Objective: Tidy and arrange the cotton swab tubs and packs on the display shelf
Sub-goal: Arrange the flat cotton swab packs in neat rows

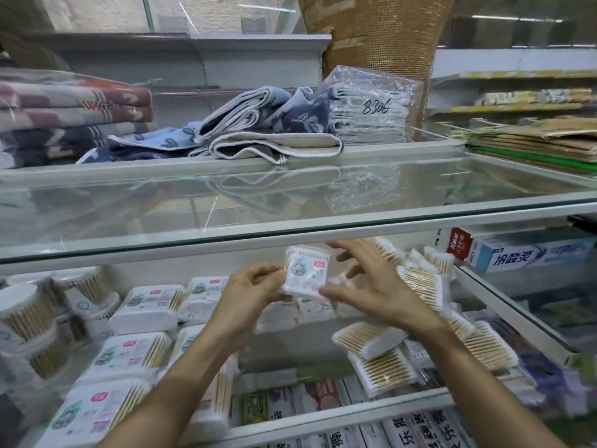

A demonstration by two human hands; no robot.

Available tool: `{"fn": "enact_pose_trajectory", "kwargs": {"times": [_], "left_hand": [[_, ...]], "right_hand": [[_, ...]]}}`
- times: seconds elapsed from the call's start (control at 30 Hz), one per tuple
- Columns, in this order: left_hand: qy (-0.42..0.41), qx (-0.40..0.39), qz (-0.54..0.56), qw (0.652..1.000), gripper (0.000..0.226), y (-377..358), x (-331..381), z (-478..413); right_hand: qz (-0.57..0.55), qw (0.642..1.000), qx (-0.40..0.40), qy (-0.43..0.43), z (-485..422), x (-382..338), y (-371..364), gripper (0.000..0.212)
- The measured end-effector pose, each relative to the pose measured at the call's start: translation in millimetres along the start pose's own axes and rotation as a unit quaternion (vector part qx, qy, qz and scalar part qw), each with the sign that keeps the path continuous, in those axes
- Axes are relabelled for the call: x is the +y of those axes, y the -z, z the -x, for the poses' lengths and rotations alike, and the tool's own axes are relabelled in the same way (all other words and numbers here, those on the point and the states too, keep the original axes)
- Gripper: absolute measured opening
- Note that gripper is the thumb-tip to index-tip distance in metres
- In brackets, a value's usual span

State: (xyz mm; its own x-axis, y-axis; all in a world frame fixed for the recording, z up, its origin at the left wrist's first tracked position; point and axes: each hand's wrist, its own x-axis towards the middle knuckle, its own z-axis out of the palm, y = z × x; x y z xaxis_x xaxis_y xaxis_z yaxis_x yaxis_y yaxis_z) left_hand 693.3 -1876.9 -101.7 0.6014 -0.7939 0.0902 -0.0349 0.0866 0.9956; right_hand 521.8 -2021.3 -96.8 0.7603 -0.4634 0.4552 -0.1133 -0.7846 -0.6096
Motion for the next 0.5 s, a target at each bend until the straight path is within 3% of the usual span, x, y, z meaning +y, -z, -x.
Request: {"fn": "enact_pose_trajectory", "kwargs": {"times": [0.13,0.27,0.4,0.5], "left_hand": [[0.032,0.006,0.094,0.995,0.023,9.1,2.4,4.8],[0.024,0.009,0.069,0.997,0.026,11.8,3.8,8.0],[-0.001,0.023,-0.039,0.999,0.032,16.5,2.0,10.1],[-0.017,0.039,-0.058,0.997,0.029,21.8,2.6,11.4]], "right_hand": [[0.065,0.993,-0.039,0.092,-10.3,-3.3,-21.7,0.092],[0.135,0.985,-0.012,0.111,-19.1,-3.4,-28.0,0.082],[0.198,0.976,-0.063,0.069,-29.9,3.1,-15.5,0.074],[0.242,0.962,-0.129,0.015,-37.5,10.7,-12.9,0.071]]}}
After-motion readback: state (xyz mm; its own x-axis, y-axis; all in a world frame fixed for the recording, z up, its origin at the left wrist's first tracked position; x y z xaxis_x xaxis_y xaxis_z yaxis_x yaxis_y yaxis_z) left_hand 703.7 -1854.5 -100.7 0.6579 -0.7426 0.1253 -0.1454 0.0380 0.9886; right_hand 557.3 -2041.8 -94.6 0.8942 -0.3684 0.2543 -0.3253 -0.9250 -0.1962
